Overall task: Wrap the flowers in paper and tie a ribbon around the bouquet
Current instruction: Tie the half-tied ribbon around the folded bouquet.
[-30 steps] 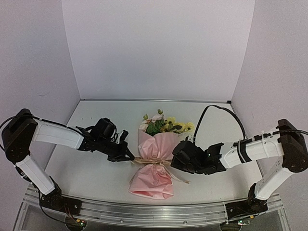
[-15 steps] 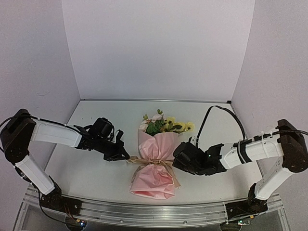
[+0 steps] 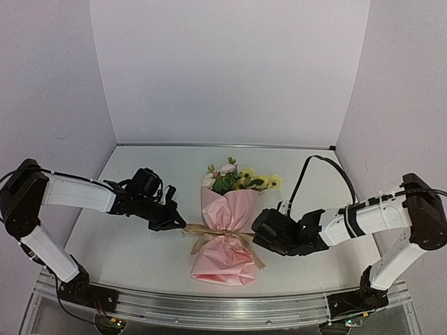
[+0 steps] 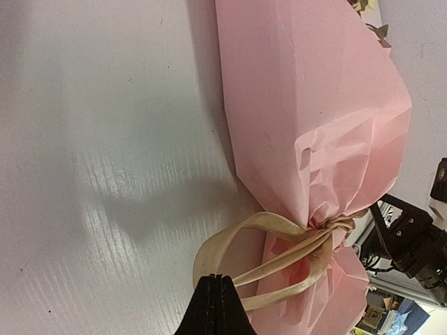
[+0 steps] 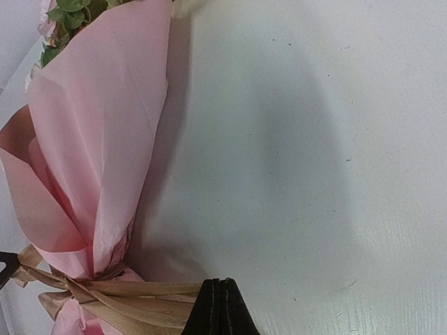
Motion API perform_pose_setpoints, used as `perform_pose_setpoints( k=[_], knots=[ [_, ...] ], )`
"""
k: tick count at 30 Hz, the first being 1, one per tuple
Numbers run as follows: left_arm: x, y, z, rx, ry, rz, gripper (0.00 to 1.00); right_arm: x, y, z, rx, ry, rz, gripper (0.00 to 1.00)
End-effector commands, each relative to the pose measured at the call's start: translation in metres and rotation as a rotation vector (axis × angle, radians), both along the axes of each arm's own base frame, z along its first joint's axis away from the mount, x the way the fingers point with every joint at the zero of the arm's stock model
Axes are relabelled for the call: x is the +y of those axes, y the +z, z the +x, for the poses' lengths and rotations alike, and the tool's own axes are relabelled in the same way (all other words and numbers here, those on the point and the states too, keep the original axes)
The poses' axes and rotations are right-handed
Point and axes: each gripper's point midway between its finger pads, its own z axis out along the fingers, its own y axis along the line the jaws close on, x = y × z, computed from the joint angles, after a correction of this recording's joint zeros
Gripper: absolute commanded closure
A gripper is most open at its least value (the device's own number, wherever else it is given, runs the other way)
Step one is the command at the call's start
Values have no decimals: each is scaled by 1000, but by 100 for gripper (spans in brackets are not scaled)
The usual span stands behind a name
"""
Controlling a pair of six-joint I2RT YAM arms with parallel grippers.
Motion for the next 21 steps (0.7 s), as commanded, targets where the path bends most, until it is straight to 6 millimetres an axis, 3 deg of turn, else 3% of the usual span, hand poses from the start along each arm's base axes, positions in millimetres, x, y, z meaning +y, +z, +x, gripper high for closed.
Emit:
perform_pose_setpoints(
  k=[1, 8, 13, 21],
  knots=[
    [15, 6, 12, -43, 56, 38, 100, -19, 5, 6, -37, -37, -101, 100],
    [34, 15, 25, -70, 111, 50, 100, -28, 10, 7, -54, -48, -135, 100],
    [35, 25, 29, -89, 113, 44, 100, -28, 14, 8, -61, -46, -146, 100],
    [54, 17, 27, -88, 180, 90, 100, -40, 8, 8, -42, -66, -172, 100]
  ],
)
